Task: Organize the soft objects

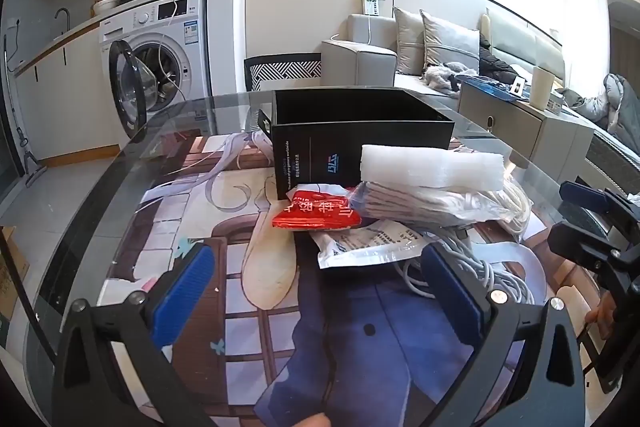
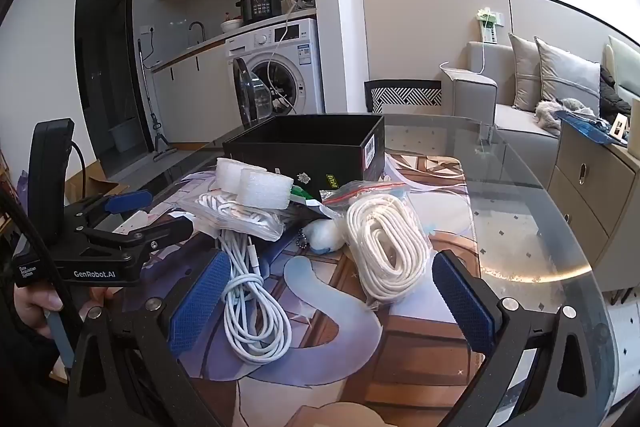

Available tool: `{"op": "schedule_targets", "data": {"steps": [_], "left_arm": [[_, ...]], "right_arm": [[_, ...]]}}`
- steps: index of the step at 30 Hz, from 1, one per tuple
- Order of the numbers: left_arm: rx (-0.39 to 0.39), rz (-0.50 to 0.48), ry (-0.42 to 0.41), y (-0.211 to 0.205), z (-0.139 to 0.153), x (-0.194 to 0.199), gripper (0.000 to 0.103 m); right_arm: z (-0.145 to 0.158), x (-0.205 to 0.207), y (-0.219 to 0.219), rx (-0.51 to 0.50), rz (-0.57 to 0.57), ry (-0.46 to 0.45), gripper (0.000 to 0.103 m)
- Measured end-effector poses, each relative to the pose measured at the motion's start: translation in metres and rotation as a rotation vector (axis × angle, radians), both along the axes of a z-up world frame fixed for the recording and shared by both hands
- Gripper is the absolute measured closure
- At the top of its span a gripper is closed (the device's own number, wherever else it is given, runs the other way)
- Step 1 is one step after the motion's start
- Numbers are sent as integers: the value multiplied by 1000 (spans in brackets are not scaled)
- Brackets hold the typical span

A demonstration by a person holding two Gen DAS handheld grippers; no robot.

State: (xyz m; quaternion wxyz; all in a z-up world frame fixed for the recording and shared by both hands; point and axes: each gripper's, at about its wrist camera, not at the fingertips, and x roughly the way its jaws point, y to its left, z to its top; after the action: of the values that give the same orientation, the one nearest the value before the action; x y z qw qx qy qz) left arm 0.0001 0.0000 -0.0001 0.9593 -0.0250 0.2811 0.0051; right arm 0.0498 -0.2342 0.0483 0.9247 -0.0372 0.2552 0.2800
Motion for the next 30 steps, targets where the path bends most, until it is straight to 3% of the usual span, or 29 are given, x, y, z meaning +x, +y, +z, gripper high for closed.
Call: {"op": "schedule_targets", "data": {"steps": [30], "left_arm": [[-11,3,-1,1,-3,3,0]], "right_arm": [[0,0,0,-15,1,13,0]]}}
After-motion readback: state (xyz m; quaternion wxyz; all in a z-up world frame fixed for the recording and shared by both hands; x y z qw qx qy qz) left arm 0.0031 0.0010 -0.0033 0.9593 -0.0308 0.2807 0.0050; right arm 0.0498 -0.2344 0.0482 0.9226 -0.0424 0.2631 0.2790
